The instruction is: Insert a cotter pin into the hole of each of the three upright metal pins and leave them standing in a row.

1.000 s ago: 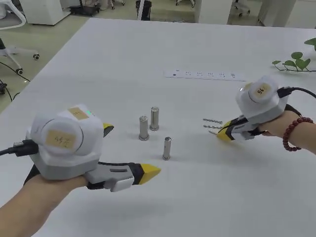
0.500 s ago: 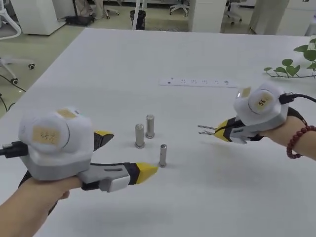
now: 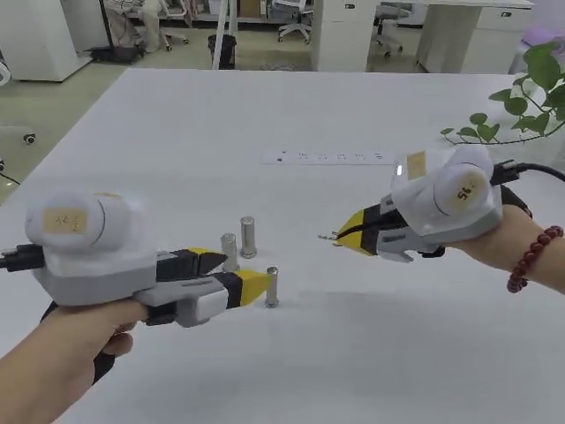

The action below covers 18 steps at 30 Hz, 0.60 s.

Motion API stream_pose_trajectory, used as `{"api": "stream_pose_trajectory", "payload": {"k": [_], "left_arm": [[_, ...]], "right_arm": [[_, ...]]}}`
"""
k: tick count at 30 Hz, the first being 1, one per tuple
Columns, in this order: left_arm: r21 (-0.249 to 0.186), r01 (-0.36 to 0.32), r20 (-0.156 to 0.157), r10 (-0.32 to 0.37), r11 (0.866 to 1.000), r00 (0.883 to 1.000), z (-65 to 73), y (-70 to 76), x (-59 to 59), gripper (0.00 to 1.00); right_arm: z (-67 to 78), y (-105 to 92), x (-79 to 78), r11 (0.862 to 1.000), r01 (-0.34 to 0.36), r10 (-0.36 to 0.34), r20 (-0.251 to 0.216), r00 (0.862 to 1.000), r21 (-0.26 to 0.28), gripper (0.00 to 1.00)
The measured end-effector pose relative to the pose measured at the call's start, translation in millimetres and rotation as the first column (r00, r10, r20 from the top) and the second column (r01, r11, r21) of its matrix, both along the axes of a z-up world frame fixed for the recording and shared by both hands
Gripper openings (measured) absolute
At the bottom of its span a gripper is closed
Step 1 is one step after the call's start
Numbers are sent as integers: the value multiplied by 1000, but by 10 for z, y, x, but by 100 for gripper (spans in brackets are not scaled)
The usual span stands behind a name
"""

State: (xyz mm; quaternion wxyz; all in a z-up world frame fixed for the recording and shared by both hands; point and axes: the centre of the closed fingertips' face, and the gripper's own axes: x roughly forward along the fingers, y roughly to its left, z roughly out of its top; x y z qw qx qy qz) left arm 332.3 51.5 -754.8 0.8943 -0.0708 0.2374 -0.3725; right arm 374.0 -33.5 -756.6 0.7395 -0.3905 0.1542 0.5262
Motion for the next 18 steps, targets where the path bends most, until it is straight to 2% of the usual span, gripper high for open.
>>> {"api": "stream_pose_trajectory", "payload": {"k": [2, 5, 6, 7, 10, 12, 15, 18], "left_arm": [[-29, 6, -25, -6, 1000, 1000, 8, -45, -2, 40], [-73, 6, -40, -8, 997, 999, 35, -86, -6, 34], [-100, 7, -58, -13, 995, 998, 41, -113, -16, 32], [-107, 7, -61, -14, 994, 998, 43, -119, -17, 30], [-188, 6, -103, -26, 982, 994, 71, -176, -44, 26], [-221, 7, -113, -33, 975, 993, 90, -190, -50, 20], [-239, 3, -124, -33, 971, 992, 96, -195, -50, 18], [-261, 1, -134, -37, 965, 990, 108, -205, -54, 12]], "right_arm": [[17, 37, 7, 1000, -24, 24, 15, 1000, -4, 1], [105, 135, -99, 998, -67, 67, 32, 997, -2, 1], [150, 193, -175, 995, -95, 95, 42, 995, -8, 1], [171, 219, -210, 994, -107, 108, 48, 993, -10, 1], [216, 291, -297, 991, -137, 137, 54, 989, -8, 1], [232, 328, -351, 988, -155, 156, 59, 986, -15, 1], [249, 377, -421, 984, -177, 178, 61, 982, -15, 1], [249, 413, -469, 981, -191, 192, 55, 980, -12, 1]]}}
